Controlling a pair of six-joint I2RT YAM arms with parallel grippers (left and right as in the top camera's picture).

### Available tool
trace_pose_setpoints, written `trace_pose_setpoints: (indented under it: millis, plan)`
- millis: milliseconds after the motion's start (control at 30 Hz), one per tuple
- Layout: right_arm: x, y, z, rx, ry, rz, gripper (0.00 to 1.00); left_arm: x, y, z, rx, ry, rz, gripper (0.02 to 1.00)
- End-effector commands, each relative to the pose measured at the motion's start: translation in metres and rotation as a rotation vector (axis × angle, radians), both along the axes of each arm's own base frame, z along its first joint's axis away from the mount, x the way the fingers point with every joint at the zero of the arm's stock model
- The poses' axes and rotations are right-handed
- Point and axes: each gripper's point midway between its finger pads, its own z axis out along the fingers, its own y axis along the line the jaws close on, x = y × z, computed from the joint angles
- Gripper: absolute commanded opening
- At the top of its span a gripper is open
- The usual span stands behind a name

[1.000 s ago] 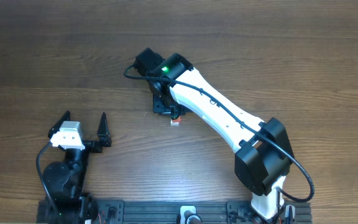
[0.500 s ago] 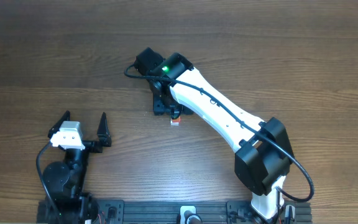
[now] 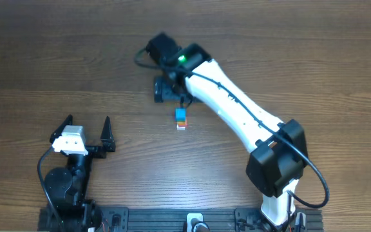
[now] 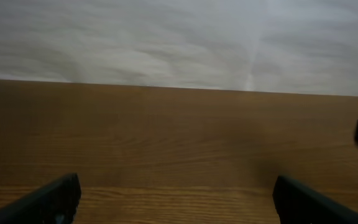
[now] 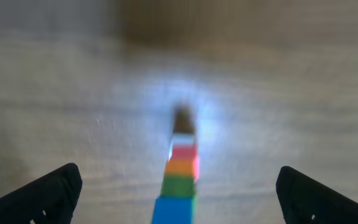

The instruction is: Stack Cubes

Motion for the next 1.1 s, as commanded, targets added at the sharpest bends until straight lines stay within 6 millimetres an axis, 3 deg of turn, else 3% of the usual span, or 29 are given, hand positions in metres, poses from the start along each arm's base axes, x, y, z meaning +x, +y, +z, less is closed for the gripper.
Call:
trace_pose_setpoints:
  millis: [33,133,233,433,667,867,1100]
  plan:
    - [0.070,-0.075,0.036,-0.129,-0.193,-0.084,0.993,0.000,0.000,-0.001,0.004,-0.003,-0.001,1.000]
    - [0.090,-0.128,0.041,-0.214,-0.224,-0.155,0.991,0.000,0.000,-0.001,0.004,-0.003,-0.001,1.000]
    - [0.096,-0.165,0.039,-0.237,-0.201,-0.191,0.993,0.000,0.000,-0.001,0.004,-0.003,-0.001,1.000]
    - [0.096,-0.218,0.043,-0.245,-0.240,-0.212,0.993,0.000,0.000,-0.001,0.004,-0.003,-0.001,1.000]
    - [0.074,-0.250,0.050,-0.190,-0.437,-0.256,0.993,0.000,0.000,-0.001,0.004,-0.003,-0.001,1.000]
    - [0.022,-0.256,0.065,-0.156,-0.711,-0.231,0.993,0.000,0.000,-0.001,0.004,-0.003,-0.001,1.000]
    - [-0.028,-0.258,0.055,-0.070,-0.955,-0.242,0.991,0.000,0.000,-0.001,0.004,-0.003,-0.001,1.000]
